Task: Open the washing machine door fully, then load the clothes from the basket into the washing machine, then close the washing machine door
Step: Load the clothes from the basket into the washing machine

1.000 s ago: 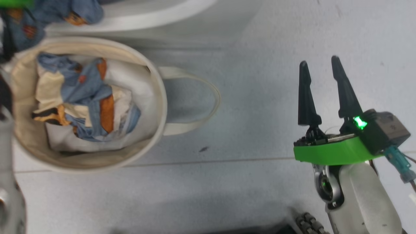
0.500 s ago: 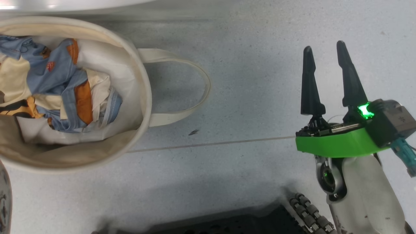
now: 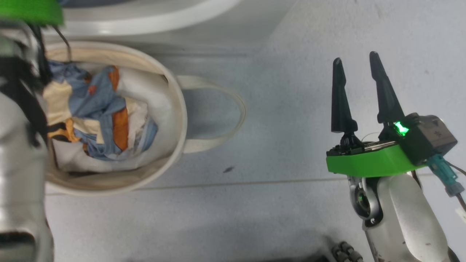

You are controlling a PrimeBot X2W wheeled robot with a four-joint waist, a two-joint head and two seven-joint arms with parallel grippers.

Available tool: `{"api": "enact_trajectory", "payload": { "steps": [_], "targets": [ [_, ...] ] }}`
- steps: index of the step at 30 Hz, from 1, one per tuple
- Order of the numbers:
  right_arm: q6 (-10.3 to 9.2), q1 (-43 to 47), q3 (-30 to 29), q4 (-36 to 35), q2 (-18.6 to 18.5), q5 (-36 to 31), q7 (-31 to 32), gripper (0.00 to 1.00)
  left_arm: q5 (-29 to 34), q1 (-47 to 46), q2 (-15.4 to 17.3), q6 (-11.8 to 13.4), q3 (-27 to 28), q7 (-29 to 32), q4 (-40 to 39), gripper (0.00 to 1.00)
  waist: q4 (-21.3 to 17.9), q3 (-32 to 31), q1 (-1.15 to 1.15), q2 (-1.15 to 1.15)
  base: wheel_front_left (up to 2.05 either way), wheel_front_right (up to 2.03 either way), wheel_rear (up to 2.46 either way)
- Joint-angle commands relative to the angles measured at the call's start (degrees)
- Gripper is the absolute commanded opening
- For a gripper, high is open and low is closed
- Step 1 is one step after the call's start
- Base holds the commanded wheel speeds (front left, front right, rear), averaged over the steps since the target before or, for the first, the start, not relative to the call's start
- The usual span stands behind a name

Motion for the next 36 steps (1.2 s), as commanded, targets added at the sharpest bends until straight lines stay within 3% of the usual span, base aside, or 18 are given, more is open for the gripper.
{"api": "enact_trajectory", "payload": {
  "steps": [1, 13, 21, 29, 36],
  "targets": [
    [0.01, 1.29, 1.69, -1.01, 0.17, -0.38, -0.27, 1.00, -0.63, 4.86, 1.38, 0.02, 0.99, -0.19, -3.50, 1.00, 1.56, -5.84, 0.00, 0.00, 0.00, 0.00, 0.00],
    [0.01, 6.91, 3.29, 2.77, 0.17, -0.20, -0.27, 1.00, -0.27, 30.98, -4.00, -0.68, -2.32, -0.19, -10.31, 1.00, 4.77, -22.54, 0.00, 0.00, 0.00, 0.00, 0.00],
    [0.01, 12.86, 3.27, 4.52, 0.17, 0.52, -0.27, 1.00, -0.26, 49.16, -6.96, 1.35, -3.60, -0.19, -16.18, 1.00, 6.76, -30.97, 0.00, 0.00, 0.00, 0.00, 0.00],
    [0.01, 15.27, 2.42, 4.83, 0.17, 1.19, -0.27, 1.00, -0.94, 57.95, -9.00, 3.07, -3.90, -0.19, -19.66, 1.00, 7.85, -33.71, 0.00, 0.00, 0.00, 0.00, 0.00],
    [0.01, 16.04, 3.63, 5.16, 0.17, 3.20, -0.27, 1.00, -0.18, 58.66, -9.56, 3.74, -4.77, -0.19, -19.87, 1.00, 7.83, -35.68, 0.00, 0.00, 0.00, 0.00, 0.00]
  ]
}}
